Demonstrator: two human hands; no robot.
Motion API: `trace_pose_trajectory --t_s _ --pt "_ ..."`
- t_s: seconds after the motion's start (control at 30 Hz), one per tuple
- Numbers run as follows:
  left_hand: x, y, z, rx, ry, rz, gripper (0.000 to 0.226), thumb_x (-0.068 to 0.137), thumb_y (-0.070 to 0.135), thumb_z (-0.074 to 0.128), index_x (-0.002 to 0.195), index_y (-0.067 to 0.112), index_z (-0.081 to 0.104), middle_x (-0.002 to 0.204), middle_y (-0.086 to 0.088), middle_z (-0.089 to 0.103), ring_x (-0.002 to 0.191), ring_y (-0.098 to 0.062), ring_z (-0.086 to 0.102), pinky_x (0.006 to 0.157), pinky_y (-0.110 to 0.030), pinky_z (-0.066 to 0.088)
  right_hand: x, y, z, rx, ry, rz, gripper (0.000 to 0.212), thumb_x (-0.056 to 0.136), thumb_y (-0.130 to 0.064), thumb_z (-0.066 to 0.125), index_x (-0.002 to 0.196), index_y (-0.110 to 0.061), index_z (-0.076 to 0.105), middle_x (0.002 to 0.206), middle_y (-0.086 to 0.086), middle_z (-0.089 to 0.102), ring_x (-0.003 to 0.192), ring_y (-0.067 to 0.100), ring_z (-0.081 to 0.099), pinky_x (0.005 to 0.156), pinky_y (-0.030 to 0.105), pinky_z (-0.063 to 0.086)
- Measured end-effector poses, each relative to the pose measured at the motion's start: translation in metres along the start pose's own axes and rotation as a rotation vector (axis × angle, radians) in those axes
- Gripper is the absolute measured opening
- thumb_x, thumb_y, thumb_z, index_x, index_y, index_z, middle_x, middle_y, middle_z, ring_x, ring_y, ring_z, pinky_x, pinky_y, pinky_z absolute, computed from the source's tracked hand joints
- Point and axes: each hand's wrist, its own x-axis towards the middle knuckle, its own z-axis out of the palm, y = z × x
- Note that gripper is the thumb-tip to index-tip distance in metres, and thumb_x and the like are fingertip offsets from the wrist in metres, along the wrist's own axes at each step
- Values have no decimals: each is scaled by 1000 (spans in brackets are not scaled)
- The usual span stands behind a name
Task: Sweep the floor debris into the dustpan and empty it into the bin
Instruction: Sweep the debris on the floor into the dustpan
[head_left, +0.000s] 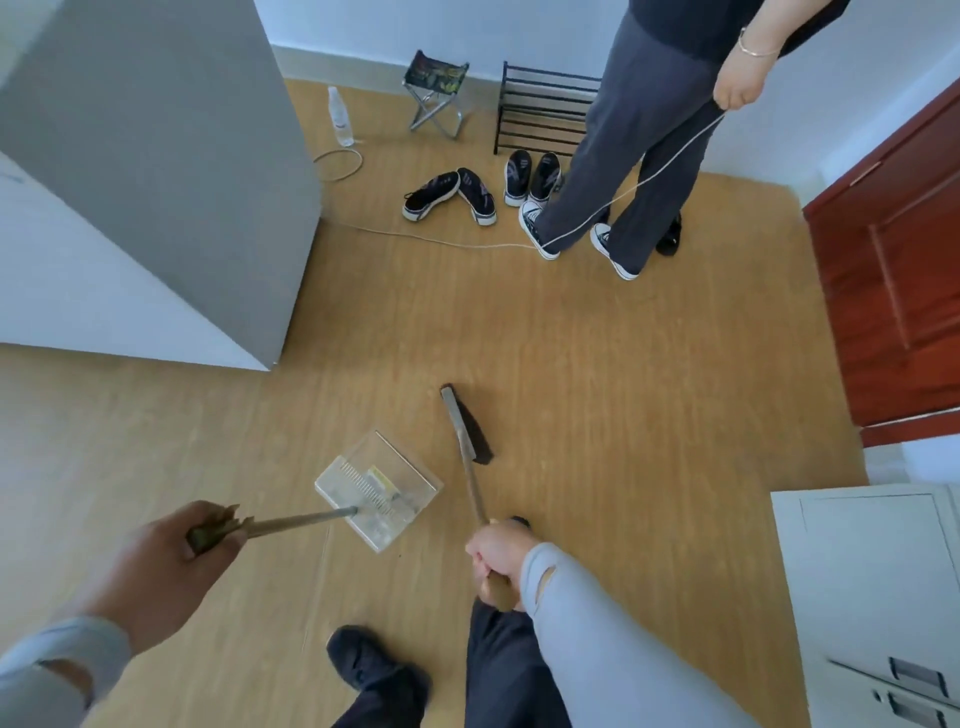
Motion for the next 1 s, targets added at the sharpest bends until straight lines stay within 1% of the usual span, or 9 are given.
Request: trace_pose_trajectory --t_s 0.07,0.23,0.47,0.63,0.7,0.77,0.87,0.9,1.0 --pt "-9 -24 -11 9 -8 -15 10 91 30 73 88 34 65 67 1 66 60 -23 63 59 -34 51 -2 6 -10 121 76 7 51 86 -6 55 133 -26 49 56 2 49 42 12 42 44 24 38" --pt "-6 -70 -28 -42 20 -36 17 89 25 77 83 35 64 66 3 64 60 -23 59 62 -37 51 -32 7 -63 111 262 -54 64 97 -4 48 154 -28 33 55 1 43 39 11 35 40 18 30" --pt "20 -97 -33 -19 56 -122 29 83 31 82 86 52 64 68 10 68 60 -21 64 56 -25 51 62 -118 -120 1 529 -54 11 93 -4 42 98 -9 51 50 6 41 32 15 40 43 20 33" --pt "36 -106 -35 -36 95 -145 34 80 25 84 92 52 65 76 17 70 64 -8 63 57 -22 49 109 -154 -29 -264 428 -70 26 98 -5 42 73 -5 48 68 9 52 61 20 50 60 28 44" --pt "34 -114 -37 -66 117 -146 28 79 35 83 93 52 66 78 18 71 68 -8 65 60 -23 50 109 -137 22 -295 360 -79 15 100 -7 42 97 -1 56 90 12 52 68 19 48 76 32 50" --pt "31 -126 -39 -148 111 -179 22 75 59 73 95 52 66 75 14 72 66 -14 67 59 -24 51 103 -110 63 -411 297 -62 38 99 -7 45 135 1 47 105 11 51 75 20 53 85 36 54" --pt "25 -148 -40 -199 138 -191 24 72 61 71 94 53 66 74 10 72 63 -23 67 61 -24 52 66 -90 91 -424 229 29 61 97 -8 51 153 -10 27 121 8 61 103 27 66 96 37 54" --pt "23 -147 -44 -209 134 -192 21 74 57 73 94 52 66 73 10 72 62 -23 66 62 -24 51 51 -91 91 -390 205 58 66 96 -7 51 155 -14 23 120 10 64 103 27 68 92 36 55" --pt "23 -148 -50 -172 126 -226 20 84 31 82 84 44 66 68 9 71 56 -23 62 52 -18 45 15 -88 85 -360 85 -10 67 96 -7 43 159 -23 24 70 7 53 50 17 52 51 30 49"
